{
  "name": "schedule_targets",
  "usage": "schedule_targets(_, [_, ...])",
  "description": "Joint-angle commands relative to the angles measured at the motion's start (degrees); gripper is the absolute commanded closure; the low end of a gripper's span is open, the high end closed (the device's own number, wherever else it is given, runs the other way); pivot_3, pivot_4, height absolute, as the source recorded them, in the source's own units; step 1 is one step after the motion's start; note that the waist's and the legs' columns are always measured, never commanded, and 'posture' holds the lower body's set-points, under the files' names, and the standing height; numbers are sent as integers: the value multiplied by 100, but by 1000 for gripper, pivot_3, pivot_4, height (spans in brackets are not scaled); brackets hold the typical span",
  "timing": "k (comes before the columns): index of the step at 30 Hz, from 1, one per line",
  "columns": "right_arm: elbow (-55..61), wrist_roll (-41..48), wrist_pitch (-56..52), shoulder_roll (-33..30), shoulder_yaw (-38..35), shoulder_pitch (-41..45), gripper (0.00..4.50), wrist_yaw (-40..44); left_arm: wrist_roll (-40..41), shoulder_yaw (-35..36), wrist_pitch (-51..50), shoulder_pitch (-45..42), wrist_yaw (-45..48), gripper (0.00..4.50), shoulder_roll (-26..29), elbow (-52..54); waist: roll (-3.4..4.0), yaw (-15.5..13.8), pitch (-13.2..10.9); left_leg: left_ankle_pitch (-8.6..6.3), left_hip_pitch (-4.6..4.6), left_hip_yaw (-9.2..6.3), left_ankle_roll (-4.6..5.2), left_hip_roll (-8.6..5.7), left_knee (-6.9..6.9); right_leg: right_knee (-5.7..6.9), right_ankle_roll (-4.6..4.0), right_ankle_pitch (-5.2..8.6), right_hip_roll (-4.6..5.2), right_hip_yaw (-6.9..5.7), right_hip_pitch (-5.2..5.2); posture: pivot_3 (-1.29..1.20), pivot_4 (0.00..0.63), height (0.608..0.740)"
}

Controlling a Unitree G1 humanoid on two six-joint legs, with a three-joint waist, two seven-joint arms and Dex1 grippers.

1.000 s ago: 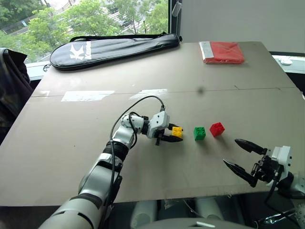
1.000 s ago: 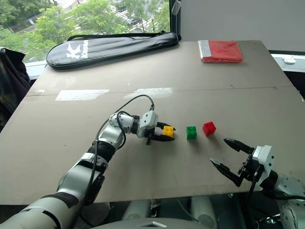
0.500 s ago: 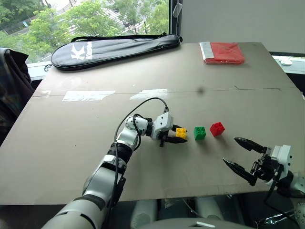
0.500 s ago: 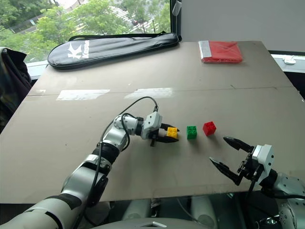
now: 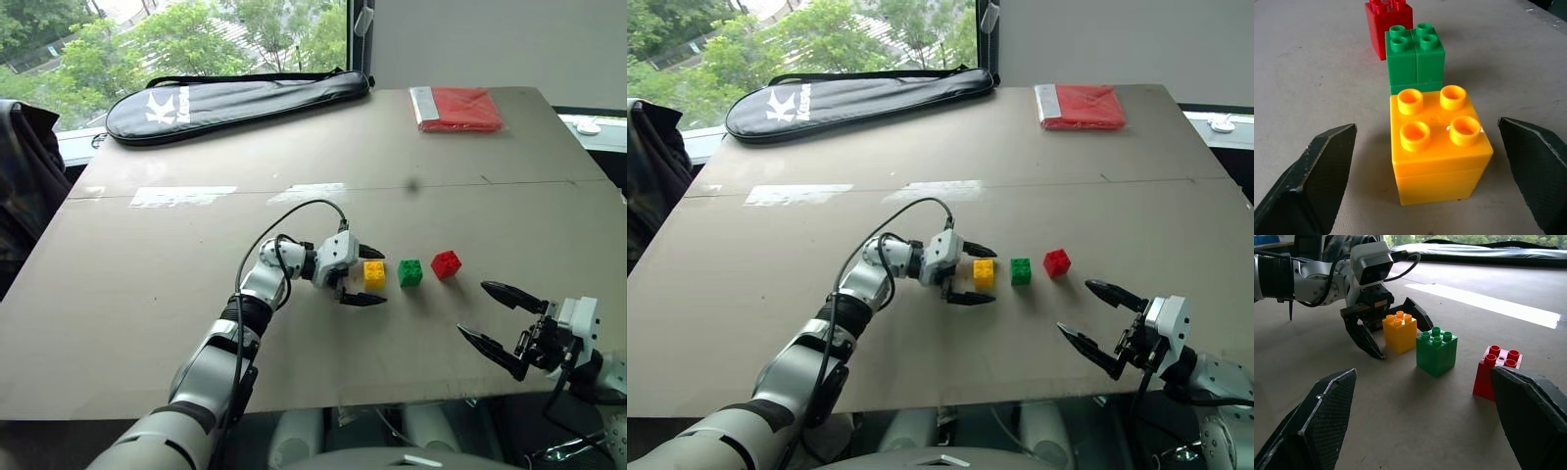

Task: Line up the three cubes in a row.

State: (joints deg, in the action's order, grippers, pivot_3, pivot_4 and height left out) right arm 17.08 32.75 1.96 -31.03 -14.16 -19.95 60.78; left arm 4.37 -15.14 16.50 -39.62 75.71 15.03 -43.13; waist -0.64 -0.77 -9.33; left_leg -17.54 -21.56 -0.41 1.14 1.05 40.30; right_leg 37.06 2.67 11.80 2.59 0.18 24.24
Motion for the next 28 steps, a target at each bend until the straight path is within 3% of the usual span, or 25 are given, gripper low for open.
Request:
schedule_targets(1, [49, 63, 125, -48, -146, -29, 0, 49, -206, -32, -4, 263, -145, 48, 231, 27, 1, 13, 1, 0, 6, -1, 0, 1, 0, 0, 0, 0, 0, 0, -6, 0, 150, 707])
schedule_targets(4, [30, 73, 146, -56, -182, -75, 0, 65, 79, 133, -242, 569, -41, 48, 472, 562, 2, 89, 1, 0, 31, 4, 0, 9, -1, 2, -1, 1, -4, 2, -22, 0, 150, 707])
schedule_targets(10, [-70, 109, 167, -117, -225, -156, 0, 170, 696, 524, -881, 1672, 355, 48, 1605, 2409, 3, 195, -3, -2, 60, 4, -1, 38, -24, 4, -7, 2, -42, 34, -21, 0, 150, 707])
schedule_targets(14, [-427, 20, 298, -89, -211, -81, 0, 273, 1214, 1183, -1868, 2716, -243, 48, 2083, 3713, 5, 149, -16, -3, 73, 16, -2, 57, -35, 4, -10, 4, -48, 61, -18, 0, 150, 707])
schedule_targets(20, [-1108, -246, 599, -117, -237, 59, 0, 321, 1106, 2154, -2617, 5313, -1881, 48, 2099, 5687, 9, 165, -19, -12, 72, 37, 5, 66, -39, -19, -6, 4, -33, 76, -17, 0, 150, 707])
schedule_targets(28, [-1550, -440, 544, -307, -102, 410, 0, 444, 1120, 2086, -2945, 6699, -3020, 48, 1597, 7042, 26, 137, -19, -13, 83, 39, 8, 62, -46, -21, -5, 6, -35, 79, -20, 0, 150, 707])
